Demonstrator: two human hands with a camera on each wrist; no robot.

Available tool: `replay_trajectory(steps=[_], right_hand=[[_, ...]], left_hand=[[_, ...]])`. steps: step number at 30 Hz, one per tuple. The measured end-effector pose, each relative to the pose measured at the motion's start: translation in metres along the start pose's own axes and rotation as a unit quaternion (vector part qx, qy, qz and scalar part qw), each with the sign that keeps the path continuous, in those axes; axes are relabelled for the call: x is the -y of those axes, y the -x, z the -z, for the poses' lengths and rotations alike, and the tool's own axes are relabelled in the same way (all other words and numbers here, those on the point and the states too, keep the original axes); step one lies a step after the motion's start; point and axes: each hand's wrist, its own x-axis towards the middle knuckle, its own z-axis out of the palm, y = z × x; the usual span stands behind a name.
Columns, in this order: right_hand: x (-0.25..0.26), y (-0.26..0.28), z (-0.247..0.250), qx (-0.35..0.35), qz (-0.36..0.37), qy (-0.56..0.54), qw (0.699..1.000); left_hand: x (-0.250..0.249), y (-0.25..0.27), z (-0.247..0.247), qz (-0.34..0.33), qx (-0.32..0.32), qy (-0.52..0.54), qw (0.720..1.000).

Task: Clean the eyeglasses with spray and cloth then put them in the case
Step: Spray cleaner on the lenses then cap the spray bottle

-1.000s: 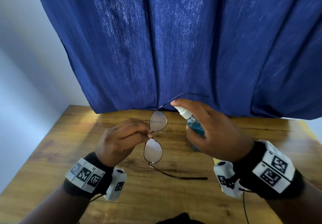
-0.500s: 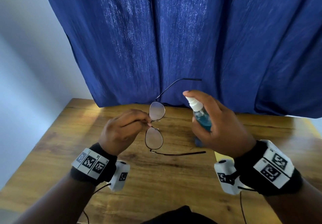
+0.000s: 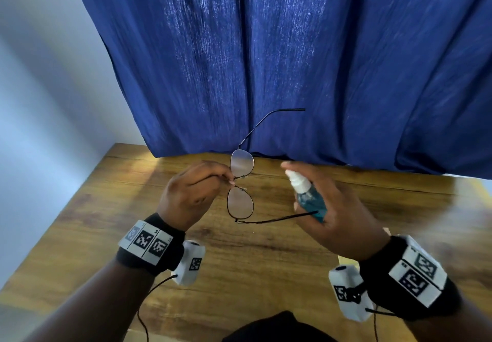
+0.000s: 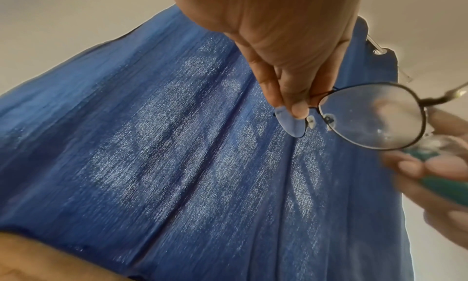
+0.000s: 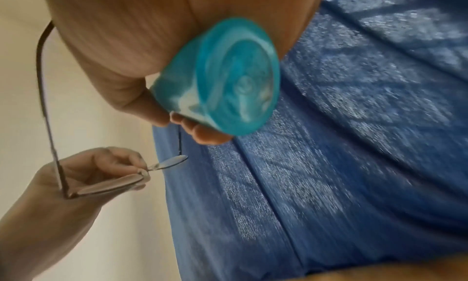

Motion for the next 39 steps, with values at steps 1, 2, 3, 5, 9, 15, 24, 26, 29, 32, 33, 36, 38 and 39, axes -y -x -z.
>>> replay_trajectory(steps=[1, 2, 3, 5, 9, 15, 24, 26, 29, 32, 33, 36, 38, 39], right_hand=[[-0.003, 0.003, 0.000, -0.030, -0.019, -0.041, 0.999], [-0.006, 0.006, 0.001, -0.052, -0.048, -0.091, 0.993], [-0.010, 0.010, 0.003, -0.066, -0.086, -0.150, 0.983], [-0.024, 0.021, 0.003, -0.081, -0.161, -0.257, 0.949], [-0.064, 0.062, -0.013, -0.138, -0.272, -0.340, 0.890], [-0.089, 0.106, -0.063, -0.048, -0.320, -0.213, 0.922], [-0.064, 0.078, -0.100, -0.044, -0.316, -0.175, 0.932], [-0.061, 0.074, -0.100, -0.042, -0.312, -0.168, 0.934], [-0.057, 0.069, -0.098, -0.040, -0.310, -0.158, 0.937], [-0.054, 0.066, -0.098, -0.054, -0.304, -0.160, 0.938], [-0.053, 0.065, -0.099, -0.057, -0.300, -0.161, 0.939], [-0.053, 0.066, -0.100, -0.054, -0.290, -0.165, 0.941], [-0.053, 0.067, -0.100, -0.052, -0.287, -0.172, 0.941], [-0.053, 0.067, -0.100, -0.051, -0.285, -0.173, 0.941]], left_hand=[[-0.001, 0.002, 0.000, 0.007, -0.003, 0.000, 1.000], [-0.001, 0.004, 0.000, 0.014, -0.009, 0.000, 1.000], [-0.001, 0.007, -0.001, 0.022, -0.017, 0.000, 1.000], [-0.004, 0.015, -0.004, 0.043, -0.033, -0.008, 0.998], [-0.003, 0.046, -0.015, 0.127, -0.053, -0.014, 0.990], [0.026, 0.095, -0.013, 0.196, -0.033, -0.032, 0.980], [0.099, 0.124, -0.064, 0.231, 0.295, -0.060, 0.925], [0.101, 0.123, -0.082, 0.257, 0.355, -0.070, 0.896], [0.101, 0.125, -0.099, 0.302, 0.384, -0.071, 0.870], [0.096, 0.127, -0.097, 0.307, 0.370, -0.083, 0.873], [0.095, 0.128, -0.092, 0.314, 0.355, -0.076, 0.877], [0.098, 0.144, -0.068, 0.381, 0.286, -0.044, 0.878], [0.100, 0.164, -0.050, 0.430, 0.254, -0.051, 0.865], [0.100, 0.175, -0.042, 0.447, 0.248, -0.054, 0.857]])
